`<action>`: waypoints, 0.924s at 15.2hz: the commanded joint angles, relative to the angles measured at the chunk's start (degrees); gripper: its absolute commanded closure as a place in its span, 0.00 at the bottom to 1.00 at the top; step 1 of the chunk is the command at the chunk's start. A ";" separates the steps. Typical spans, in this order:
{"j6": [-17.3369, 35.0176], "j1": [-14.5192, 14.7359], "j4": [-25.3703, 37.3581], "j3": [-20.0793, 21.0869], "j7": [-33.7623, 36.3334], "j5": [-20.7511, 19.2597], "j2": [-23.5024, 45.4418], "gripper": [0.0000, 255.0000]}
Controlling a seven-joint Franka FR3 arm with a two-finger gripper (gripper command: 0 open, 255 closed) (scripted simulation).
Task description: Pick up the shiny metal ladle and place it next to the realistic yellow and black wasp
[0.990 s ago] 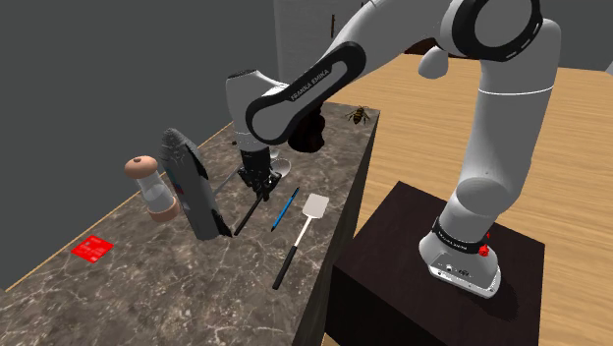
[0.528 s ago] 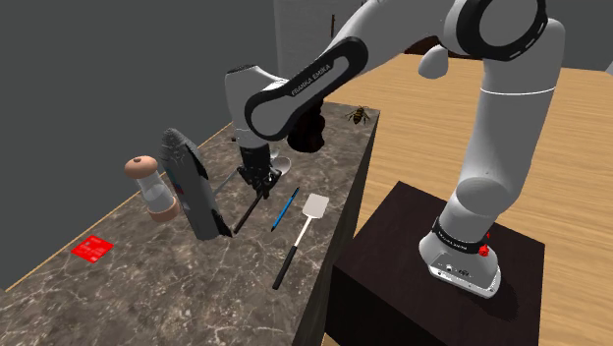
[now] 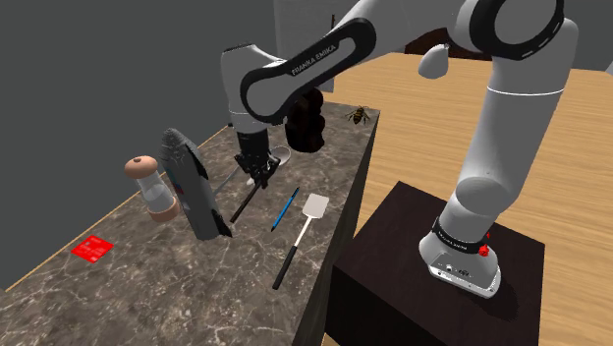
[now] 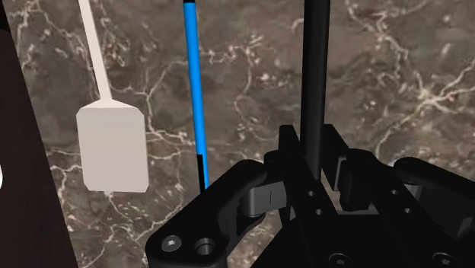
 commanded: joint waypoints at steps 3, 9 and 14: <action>-2.86 -0.22 1.72 0.17 -0.25 0.76 -1.32 1.00; -7.20 -0.52 4.60 0.31 -0.52 1.68 -3.04 1.00; -9.63 -2.09 6.33 -0.80 -3.10 1.86 -3.57 1.00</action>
